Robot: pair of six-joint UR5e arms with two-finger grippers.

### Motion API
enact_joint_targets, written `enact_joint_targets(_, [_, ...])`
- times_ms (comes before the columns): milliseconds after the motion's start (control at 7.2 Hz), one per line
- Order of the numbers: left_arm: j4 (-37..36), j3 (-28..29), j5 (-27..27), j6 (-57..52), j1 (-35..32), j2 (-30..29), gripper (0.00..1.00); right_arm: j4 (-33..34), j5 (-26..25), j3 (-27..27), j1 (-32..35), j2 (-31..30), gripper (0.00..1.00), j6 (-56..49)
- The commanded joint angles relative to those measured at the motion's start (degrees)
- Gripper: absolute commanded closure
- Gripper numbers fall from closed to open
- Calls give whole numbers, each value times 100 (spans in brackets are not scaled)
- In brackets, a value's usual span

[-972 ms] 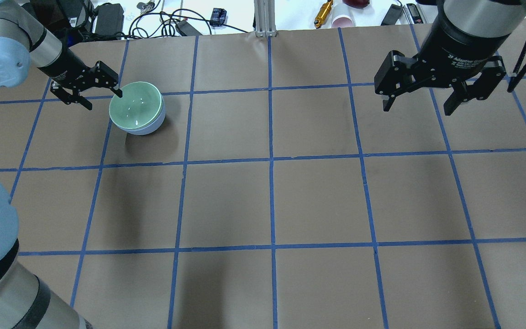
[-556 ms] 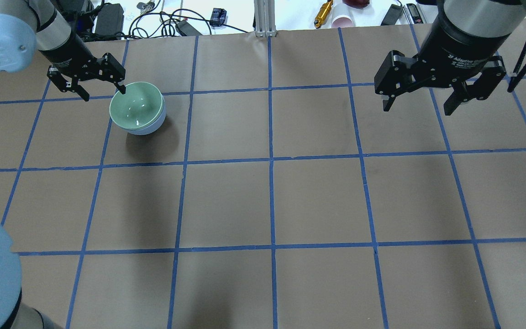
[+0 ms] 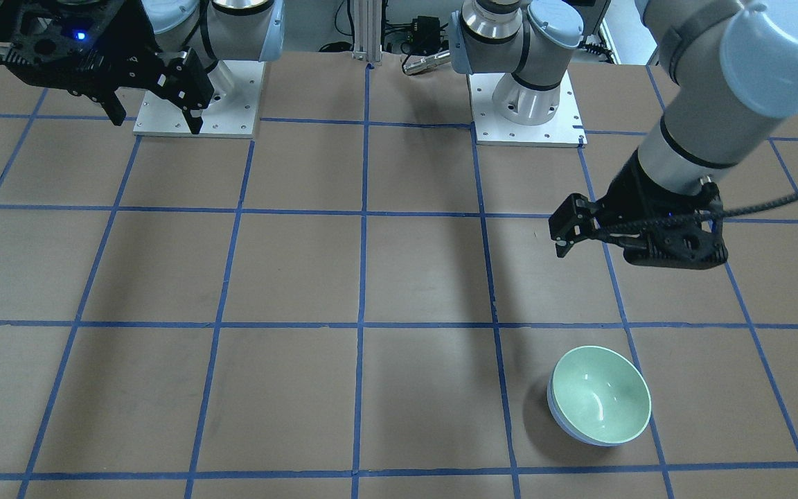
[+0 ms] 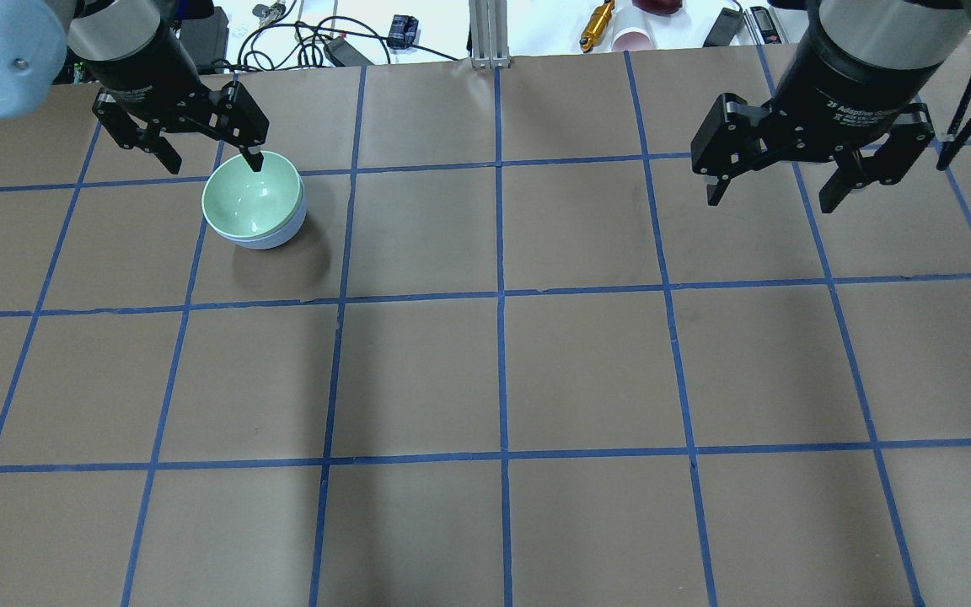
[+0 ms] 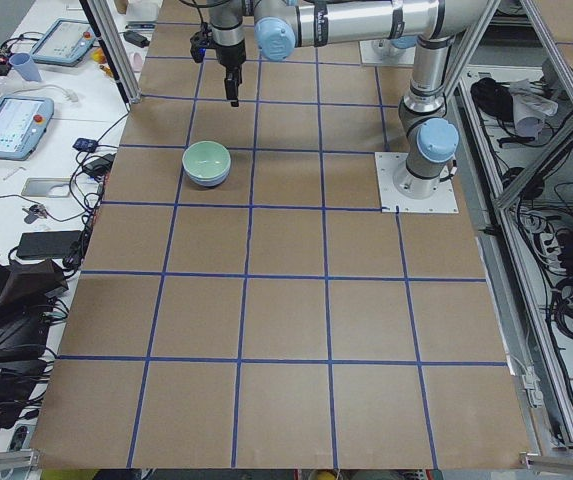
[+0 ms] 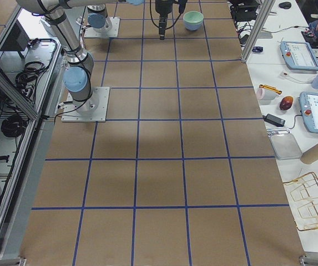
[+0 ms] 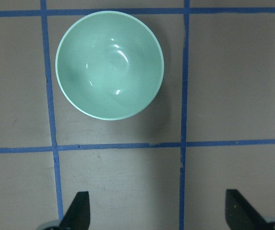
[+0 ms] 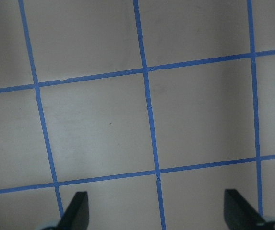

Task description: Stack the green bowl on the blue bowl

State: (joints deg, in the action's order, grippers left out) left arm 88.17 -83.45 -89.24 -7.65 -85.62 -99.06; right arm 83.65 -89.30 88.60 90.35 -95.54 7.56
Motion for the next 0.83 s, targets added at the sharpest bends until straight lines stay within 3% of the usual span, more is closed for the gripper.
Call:
enact_joint_targets(0, [24, -171, 55, 27, -148, 334, 0, 2, 0, 8, 0, 0, 0, 0])
enact_joint_targets(278, [156, -241, 29, -70, -148, 676, 0, -6, 0, 9, 0, 0, 0, 0])
enact_joint_targets(694, [156, -391, 12, -70, -157, 731, 0, -6, 0, 0, 0, 0, 0, 0])
